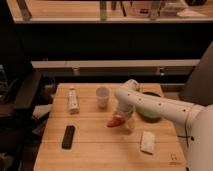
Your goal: Place the pepper in the ceramic cup
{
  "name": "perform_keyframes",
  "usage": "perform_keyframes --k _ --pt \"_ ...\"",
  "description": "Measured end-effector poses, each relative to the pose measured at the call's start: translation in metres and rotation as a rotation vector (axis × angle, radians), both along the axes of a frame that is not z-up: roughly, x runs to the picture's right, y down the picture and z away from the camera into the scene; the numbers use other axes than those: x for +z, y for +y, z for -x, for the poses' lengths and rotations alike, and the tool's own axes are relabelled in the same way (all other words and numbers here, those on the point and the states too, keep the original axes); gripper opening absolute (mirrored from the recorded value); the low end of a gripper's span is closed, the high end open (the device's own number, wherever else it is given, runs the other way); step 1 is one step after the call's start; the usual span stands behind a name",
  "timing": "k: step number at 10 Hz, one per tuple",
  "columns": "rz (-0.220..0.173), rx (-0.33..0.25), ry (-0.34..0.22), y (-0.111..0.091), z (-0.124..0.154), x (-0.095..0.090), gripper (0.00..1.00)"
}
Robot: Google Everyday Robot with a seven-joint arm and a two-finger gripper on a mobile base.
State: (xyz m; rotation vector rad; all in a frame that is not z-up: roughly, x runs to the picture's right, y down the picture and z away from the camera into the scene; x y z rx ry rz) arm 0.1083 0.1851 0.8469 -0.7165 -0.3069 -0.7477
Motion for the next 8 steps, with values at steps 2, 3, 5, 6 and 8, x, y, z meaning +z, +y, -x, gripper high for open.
perform_keyframes --k 2,3,5,6,8 --pt "0.000 -0.003 0.003 0.0019 -0.0021 0.0001 0.80" --pt "-0.001 -0.004 0.006 0.0024 -0.0035 0.0005 0.80" --pt "-0.002 -0.005 0.010 0.0035 -0.0058 0.0022 0.80" --pt "-0.002 -0.006 0.012 0.0038 -0.0065 0.0027 0.80" --pt "-0.002 -0.007 0.014 0.0042 -0.0075 0.0036 0.80"
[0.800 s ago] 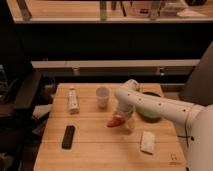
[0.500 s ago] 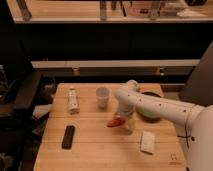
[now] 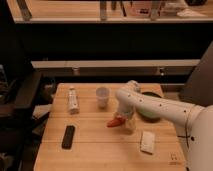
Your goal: Place the pepper in the ceramic cup
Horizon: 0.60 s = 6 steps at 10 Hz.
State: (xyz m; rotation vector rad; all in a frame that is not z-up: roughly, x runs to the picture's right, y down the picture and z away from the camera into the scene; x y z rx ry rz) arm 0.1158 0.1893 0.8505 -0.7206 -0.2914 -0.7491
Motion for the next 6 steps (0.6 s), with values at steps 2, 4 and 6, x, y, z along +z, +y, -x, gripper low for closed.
perform_keyframes --k 2,4,6 --pt "0.000 0.000 0.003 0.0004 -0.0018 0.0004 0.77" --pt "0.000 0.000 0.006 0.0009 -0.0035 0.0013 0.77" --pt "0.000 0.000 0.008 0.0012 -0.0051 0.0021 0.77"
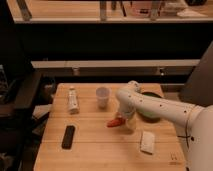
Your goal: Place the pepper in the ceramic cup
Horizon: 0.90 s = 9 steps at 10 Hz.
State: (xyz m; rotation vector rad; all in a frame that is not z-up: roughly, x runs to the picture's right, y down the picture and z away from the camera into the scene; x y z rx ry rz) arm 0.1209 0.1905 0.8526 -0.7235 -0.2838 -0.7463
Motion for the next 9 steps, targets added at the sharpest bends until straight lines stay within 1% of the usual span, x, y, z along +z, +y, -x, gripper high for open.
perform_keyframes --k 1,3,4,5,6,7,8,9 --pt "0.000 0.000 0.001 0.0001 -0.0005 0.0008 0.76" --pt "0.000 0.000 0.003 0.0000 -0.0010 0.0021 0.66" --pt "0.001 0.000 0.004 0.0006 -0.0015 0.0025 0.65" --pt "0.001 0.000 0.005 0.0008 -0.0020 0.0029 0.60" --pt "0.002 0.001 0.007 0.0016 -0.0028 0.0033 0.52" --pt "-0.001 0.002 0.009 0.0007 -0.0035 0.0026 0.40" --pt "-0.002 0.003 0.010 0.0007 -0.0040 0.0023 0.33" --pt "-0.005 0.005 0.010 0.0007 -0.0039 0.0004 0.22"
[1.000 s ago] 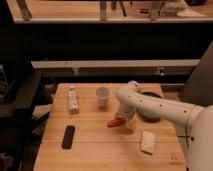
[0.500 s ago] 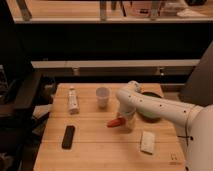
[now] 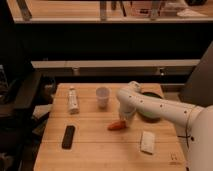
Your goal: Place the pepper in the ceramic cup
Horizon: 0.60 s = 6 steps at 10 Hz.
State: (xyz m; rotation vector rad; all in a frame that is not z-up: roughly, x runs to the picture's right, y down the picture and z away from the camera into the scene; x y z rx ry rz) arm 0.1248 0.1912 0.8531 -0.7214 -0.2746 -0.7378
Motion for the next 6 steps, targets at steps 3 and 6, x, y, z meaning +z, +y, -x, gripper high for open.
perform_keyframes --k 3,6 --pt "-0.009 0.008 0.002 -0.006 -0.002 -0.007 0.05" --pt "-0.021 0.005 0.001 -0.027 -0.005 -0.022 0.18"
